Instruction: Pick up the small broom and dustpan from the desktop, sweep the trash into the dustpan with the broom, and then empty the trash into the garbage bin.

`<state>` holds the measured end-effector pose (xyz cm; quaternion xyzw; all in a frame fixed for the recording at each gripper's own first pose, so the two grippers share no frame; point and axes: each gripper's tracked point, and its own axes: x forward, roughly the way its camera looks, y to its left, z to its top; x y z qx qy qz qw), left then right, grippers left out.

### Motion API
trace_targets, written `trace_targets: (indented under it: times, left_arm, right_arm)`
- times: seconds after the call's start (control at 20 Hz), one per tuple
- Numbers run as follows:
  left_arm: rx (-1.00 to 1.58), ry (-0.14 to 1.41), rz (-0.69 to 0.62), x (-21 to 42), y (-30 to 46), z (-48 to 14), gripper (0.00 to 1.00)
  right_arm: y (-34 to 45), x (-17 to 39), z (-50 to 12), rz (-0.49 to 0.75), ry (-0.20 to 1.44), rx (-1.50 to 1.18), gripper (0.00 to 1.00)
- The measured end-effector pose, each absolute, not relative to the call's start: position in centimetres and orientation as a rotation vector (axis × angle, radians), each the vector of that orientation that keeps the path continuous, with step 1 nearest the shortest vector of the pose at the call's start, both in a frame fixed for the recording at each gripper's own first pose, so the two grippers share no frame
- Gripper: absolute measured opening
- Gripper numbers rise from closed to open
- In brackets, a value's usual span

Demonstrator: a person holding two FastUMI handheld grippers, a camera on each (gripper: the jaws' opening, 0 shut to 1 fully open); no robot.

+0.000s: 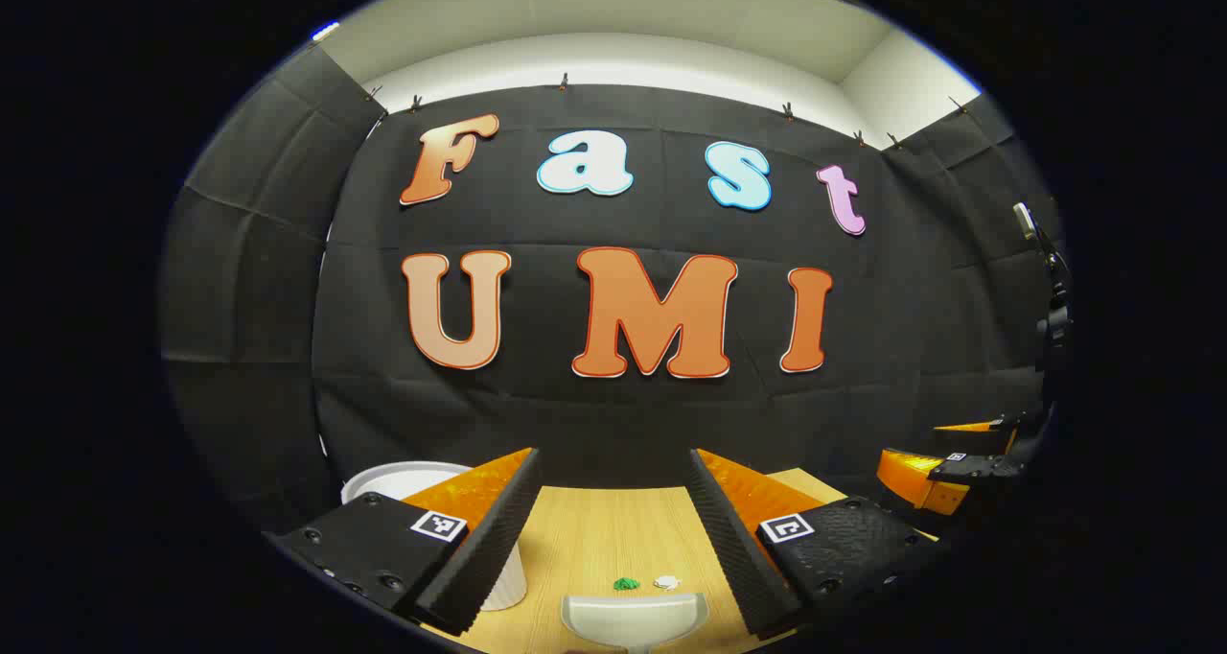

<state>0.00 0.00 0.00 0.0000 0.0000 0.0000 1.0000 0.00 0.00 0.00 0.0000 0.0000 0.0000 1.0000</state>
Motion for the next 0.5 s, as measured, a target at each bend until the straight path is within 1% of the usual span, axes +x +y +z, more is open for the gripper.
trace_targets:
  times: [0.25, 0.5]
  left_arm:
    - [0.008, 0.025, 0.026, 0.5, 0.3, -0.9, 0.95]
    - [-0.004, 0.019, 0.026, 1.5, -0.2, -0.2, 0.95]
  right_arm:
    - [0.1, 0.2, 0.1, 0.033, 0.001, 0.049, 0.95]
    - [-0.7, 0.0, 1.4, 0.038, -0.059, 0.009, 0.95]
